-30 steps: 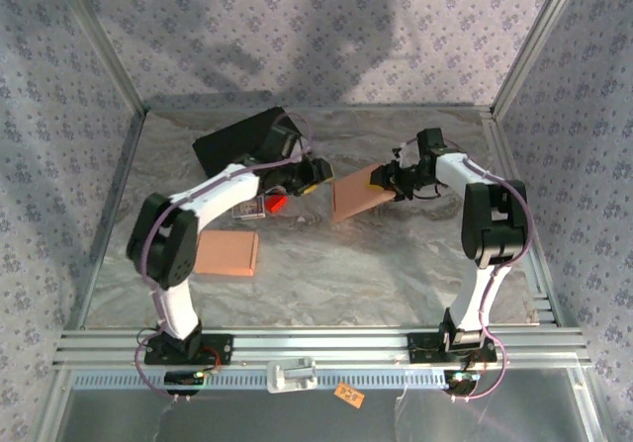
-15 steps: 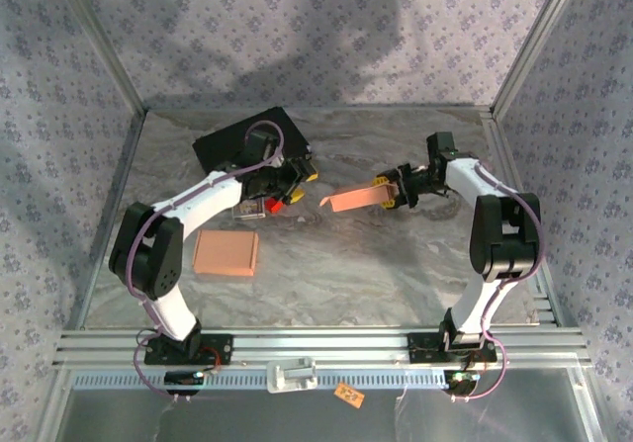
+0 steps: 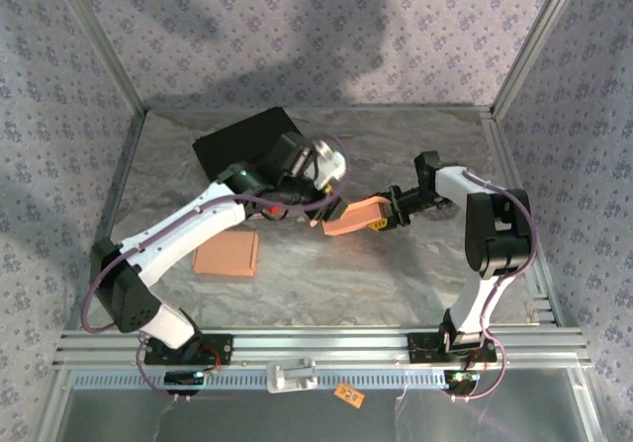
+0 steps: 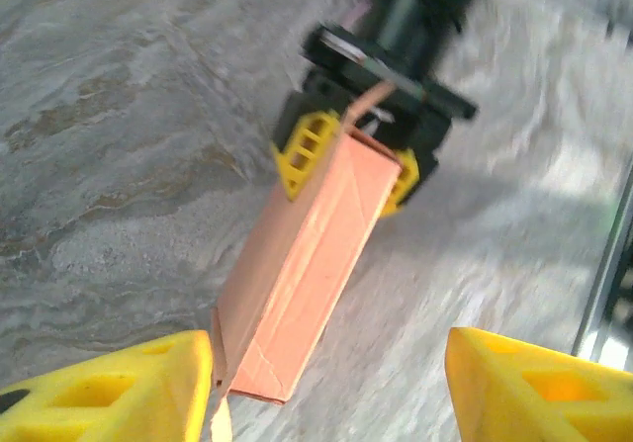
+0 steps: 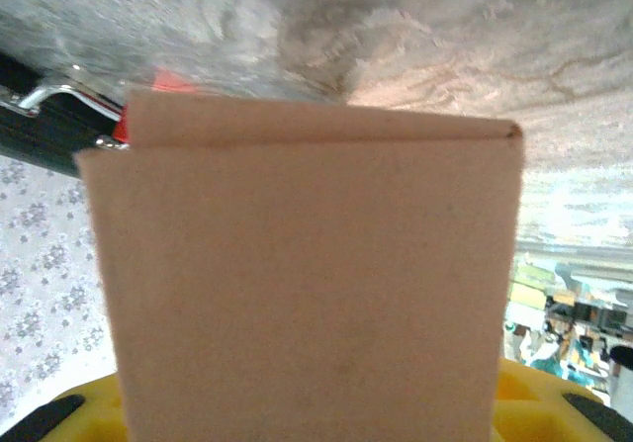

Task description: Fold the paper box

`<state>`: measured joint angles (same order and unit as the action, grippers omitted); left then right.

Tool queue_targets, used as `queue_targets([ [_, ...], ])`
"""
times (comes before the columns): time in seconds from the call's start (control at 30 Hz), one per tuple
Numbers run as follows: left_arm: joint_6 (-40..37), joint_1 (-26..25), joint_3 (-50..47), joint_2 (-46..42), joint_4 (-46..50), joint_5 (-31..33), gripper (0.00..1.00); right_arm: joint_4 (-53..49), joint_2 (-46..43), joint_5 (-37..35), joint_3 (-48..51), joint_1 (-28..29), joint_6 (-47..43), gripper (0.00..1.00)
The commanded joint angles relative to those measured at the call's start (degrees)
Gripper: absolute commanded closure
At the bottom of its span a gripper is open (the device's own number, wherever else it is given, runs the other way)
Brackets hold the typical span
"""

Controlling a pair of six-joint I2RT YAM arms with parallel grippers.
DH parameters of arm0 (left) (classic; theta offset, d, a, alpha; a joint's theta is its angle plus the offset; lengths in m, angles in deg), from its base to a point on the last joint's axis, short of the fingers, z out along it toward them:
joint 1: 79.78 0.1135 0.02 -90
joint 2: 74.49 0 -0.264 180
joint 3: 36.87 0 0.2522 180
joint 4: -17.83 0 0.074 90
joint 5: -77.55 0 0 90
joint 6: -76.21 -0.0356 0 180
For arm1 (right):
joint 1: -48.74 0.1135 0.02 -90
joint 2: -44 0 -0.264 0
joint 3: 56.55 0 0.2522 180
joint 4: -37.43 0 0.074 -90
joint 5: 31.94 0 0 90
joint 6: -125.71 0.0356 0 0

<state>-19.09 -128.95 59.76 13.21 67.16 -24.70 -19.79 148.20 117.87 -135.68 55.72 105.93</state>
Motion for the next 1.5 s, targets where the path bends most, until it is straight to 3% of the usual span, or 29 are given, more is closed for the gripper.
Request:
queue_targets([
  [0.0,-19.5,-2.2,-0.9,3.2,5.3,5.9,0.35,-5.0,2.7,2.9,-2.4,1.5,-2.2,0.73],
  [0.27,-23.3,-4.0,-1.4,9.8,4.0,9.8,0.32,-6.2,5.4,3.3,-4.2,2.9,-4.4,0.74],
  [0.33,-23.5,-4.1,-3.2,10.0,2.8,10.4,0.27,-6.1,5.8,3.3,-3.8,3.0,-4.7,0.74],
  [0.73,-25.9,-5.1,-4.7,13.5,-1.5,15.4,0.29,-5.1,5.9,4.5,-0.4,3.6,-4.6,0.73],
  [1.2,-27.0,-5.1,-3.2,16.3,1.0,11.7,0.36,-6.8,2.7,0.7,0.9,0.1,-5.8,0.38],
  [1.37,-26.4,-5.2,-2.1,18.0,1.1,11.6,0.38,-13.3,-0.8,-2.4,-2.0,-3.0,-10.7,0.34],
  [1.47,-26.2,-5.2,-1.4,18.0,1.3,12.0,0.38,-20.9,-5.0,-8.1,-6.3,-6.0,-16.3,0.33],
])
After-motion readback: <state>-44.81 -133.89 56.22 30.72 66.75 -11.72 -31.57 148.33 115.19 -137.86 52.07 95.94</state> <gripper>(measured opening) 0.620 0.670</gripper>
